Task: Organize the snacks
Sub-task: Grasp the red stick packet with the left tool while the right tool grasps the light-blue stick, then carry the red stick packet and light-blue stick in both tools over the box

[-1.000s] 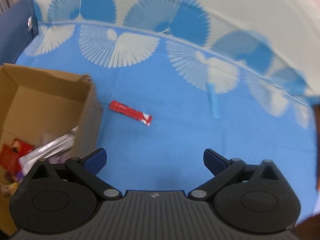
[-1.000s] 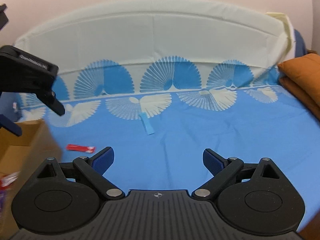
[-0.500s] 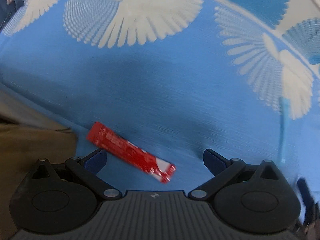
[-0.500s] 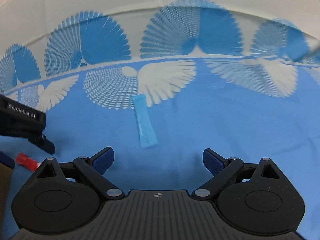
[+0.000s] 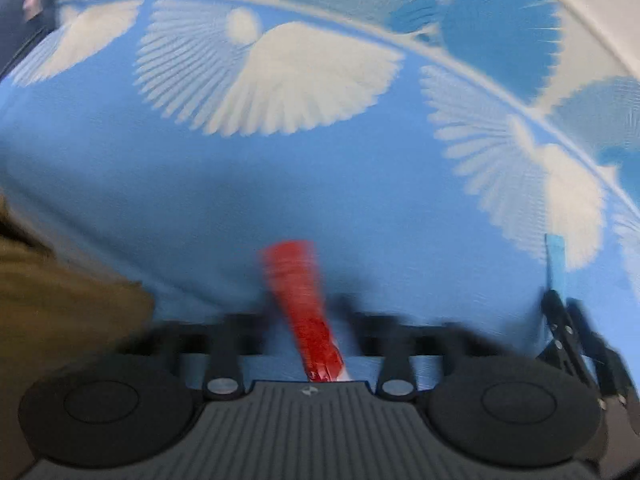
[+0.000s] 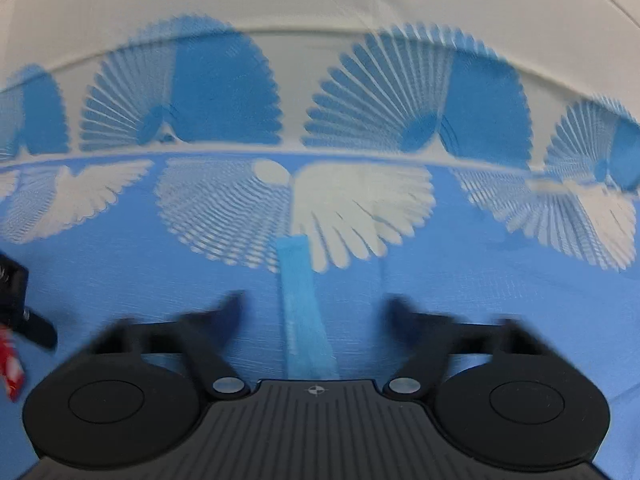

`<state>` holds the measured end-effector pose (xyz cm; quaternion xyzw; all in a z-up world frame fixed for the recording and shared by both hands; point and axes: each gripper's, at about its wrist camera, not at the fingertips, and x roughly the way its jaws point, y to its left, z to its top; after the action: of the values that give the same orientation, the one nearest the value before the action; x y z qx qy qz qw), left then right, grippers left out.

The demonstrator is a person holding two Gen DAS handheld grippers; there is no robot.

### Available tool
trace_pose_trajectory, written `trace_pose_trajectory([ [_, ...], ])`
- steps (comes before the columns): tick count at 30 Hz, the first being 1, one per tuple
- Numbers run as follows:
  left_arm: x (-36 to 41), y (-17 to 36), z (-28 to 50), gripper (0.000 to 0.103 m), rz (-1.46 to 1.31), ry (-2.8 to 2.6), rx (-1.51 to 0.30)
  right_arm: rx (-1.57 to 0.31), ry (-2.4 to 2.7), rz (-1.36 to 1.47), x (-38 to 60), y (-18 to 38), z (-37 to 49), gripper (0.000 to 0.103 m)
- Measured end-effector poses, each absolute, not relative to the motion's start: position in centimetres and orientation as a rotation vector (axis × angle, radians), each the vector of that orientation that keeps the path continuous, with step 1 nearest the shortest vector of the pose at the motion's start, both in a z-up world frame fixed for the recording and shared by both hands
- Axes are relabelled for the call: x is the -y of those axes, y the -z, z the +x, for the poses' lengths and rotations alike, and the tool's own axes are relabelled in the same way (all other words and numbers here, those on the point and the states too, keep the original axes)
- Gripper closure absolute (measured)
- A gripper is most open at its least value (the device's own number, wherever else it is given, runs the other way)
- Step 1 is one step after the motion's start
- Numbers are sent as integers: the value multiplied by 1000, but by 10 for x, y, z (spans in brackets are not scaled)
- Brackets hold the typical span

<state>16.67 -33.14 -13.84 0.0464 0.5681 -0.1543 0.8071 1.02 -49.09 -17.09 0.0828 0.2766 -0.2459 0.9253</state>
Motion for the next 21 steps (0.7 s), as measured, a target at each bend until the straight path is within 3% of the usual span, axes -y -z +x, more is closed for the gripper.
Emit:
trace_pose_trajectory([
  [12, 302, 83, 90, 84, 230, 542, -1116, -591, 589, 392, 464, 135, -76, 85],
  [21, 232, 0, 0, 84, 290, 718, -946, -499, 600, 396, 382, 50, -156, 85],
])
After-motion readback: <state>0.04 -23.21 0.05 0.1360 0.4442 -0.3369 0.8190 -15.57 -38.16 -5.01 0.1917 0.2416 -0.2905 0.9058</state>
